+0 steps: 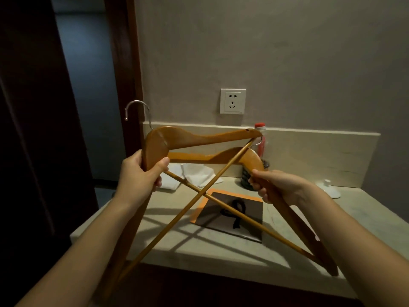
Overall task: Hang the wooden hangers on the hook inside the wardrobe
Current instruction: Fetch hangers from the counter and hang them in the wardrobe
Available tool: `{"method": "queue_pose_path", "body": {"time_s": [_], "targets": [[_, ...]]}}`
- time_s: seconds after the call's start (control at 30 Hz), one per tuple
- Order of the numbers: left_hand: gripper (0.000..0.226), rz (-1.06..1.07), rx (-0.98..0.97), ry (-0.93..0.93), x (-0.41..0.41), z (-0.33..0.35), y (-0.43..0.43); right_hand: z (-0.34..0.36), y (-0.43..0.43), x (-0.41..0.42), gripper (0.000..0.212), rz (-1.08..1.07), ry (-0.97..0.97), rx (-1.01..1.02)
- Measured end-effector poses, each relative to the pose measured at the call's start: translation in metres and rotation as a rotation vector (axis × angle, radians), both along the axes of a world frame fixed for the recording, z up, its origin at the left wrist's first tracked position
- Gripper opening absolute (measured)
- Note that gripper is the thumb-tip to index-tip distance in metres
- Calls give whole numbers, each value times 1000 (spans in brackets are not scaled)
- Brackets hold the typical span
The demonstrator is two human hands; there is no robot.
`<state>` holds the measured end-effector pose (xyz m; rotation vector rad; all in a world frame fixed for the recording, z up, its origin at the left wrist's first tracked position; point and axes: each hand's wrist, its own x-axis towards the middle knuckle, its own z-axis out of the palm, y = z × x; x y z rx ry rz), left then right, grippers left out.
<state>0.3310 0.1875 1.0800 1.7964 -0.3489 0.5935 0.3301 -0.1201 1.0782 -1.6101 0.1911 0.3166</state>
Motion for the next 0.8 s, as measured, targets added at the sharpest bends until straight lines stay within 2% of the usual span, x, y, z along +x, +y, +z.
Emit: {"method": "queue_pose_path", "body": {"time_s": [0.17,0.5,0.67,0.8], "targets": [[20,115,14,-4,-57,-8,-5,-13,-4,-30,25,105,7,85],[9,395,-24,61,-206,-46,13,-56,44,-76,24,396,10,84],[24,558,-66,182,-281,-76,35,-91,83,-100,21,529,75,59],[27,684,-63,274,-333,-104,50,-127,119,-122,22,632,144,-22]]}}
